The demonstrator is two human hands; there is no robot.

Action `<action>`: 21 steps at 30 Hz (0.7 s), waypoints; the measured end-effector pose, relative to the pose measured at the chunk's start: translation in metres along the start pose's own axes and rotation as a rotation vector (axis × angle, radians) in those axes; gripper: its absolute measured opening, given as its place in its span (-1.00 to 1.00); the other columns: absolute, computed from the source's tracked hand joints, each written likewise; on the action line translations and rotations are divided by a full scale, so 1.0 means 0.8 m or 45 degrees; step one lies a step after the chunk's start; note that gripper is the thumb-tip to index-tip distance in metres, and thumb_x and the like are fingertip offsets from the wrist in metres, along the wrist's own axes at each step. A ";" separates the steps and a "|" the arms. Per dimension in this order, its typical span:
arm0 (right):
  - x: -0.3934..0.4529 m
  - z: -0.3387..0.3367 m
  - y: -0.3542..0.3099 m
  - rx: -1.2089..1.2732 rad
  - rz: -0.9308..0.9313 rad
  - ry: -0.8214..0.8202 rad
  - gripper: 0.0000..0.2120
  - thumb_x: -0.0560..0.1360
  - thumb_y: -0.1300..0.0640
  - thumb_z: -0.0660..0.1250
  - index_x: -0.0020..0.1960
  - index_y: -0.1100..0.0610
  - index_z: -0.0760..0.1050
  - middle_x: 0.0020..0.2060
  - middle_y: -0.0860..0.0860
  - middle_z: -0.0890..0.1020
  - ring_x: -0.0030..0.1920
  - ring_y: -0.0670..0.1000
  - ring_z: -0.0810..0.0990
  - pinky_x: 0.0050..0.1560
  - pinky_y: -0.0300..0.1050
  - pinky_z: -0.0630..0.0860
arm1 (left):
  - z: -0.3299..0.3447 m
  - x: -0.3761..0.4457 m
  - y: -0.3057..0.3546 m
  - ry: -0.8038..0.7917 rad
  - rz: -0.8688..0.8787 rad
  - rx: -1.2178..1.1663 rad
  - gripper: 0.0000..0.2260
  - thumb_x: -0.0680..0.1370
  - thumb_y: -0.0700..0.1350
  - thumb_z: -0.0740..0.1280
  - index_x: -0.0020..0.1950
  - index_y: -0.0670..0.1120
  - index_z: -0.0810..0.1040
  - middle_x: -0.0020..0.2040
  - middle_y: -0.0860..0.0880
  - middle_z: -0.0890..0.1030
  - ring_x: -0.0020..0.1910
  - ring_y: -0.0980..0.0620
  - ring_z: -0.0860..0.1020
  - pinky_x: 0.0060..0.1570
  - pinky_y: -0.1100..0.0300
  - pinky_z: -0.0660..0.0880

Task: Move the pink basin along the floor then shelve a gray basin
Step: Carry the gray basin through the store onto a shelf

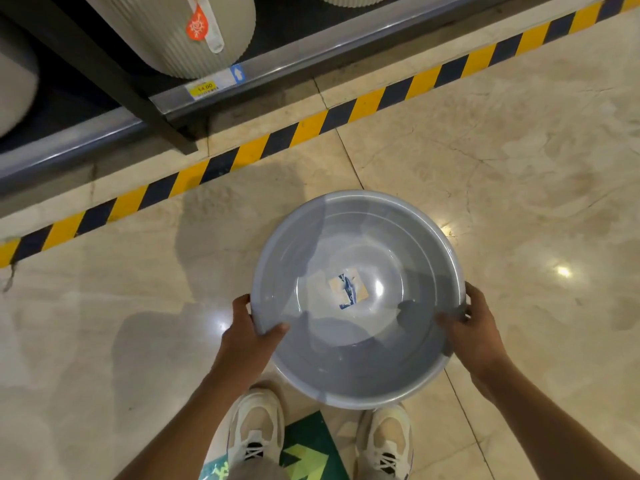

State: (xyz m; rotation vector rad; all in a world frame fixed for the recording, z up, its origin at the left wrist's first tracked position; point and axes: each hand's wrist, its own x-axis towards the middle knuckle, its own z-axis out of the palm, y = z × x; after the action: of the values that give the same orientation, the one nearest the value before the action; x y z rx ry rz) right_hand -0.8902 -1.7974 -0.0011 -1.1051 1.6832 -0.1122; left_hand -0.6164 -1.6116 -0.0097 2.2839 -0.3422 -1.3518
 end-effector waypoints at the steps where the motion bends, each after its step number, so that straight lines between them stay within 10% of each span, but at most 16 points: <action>1: -0.002 -0.001 0.009 0.076 0.034 -0.016 -0.43 0.50 0.25 0.43 0.43 -0.03 0.35 0.05 0.03 0.62 -0.02 0.10 0.66 -0.25 -0.05 0.64 | 0.003 -0.002 -0.007 -0.031 -0.049 -0.067 -0.40 0.47 -0.02 0.54 0.33 0.18 0.23 0.01 0.16 0.55 -0.11 0.10 0.60 -0.41 0.46 0.54; 6: -0.025 0.021 0.047 0.328 0.112 -0.106 -0.55 0.46 0.39 0.41 0.15 -0.10 0.59 -0.02 0.13 0.73 -0.13 0.18 0.72 -0.29 0.07 0.66 | 0.027 -0.002 -0.030 -0.044 -0.182 -0.374 -0.30 0.28 0.03 0.51 0.37 0.17 0.33 0.16 -0.01 0.59 0.11 -0.09 0.62 -0.08 -0.02 0.68; 14: -0.033 0.018 0.016 0.327 0.064 -0.017 -0.57 0.51 0.39 0.32 0.34 0.13 0.45 0.09 0.19 0.65 0.07 0.30 0.64 0.04 0.33 0.62 | 0.014 -0.010 0.009 0.020 -0.103 -0.432 -0.43 0.31 0.04 0.37 0.30 0.18 0.34 0.09 0.01 0.57 0.01 -0.04 0.60 -0.28 0.07 0.61; 21: -0.088 -0.013 -0.082 0.313 -0.078 -0.029 -0.61 0.49 0.42 0.29 0.23 0.10 0.51 0.00 0.15 0.66 0.04 0.27 0.63 -0.03 0.19 0.65 | -0.046 -0.069 0.076 0.107 0.018 -0.567 -0.43 0.33 -0.07 0.39 0.33 0.07 0.41 0.14 -0.06 0.61 0.10 -0.15 0.61 0.00 -0.27 0.63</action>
State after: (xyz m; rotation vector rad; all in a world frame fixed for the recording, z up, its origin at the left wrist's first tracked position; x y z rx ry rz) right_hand -0.8586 -1.7893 0.0897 -0.9685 1.5685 -0.3360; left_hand -0.6096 -1.6307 0.0780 1.9529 -0.0221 -1.1801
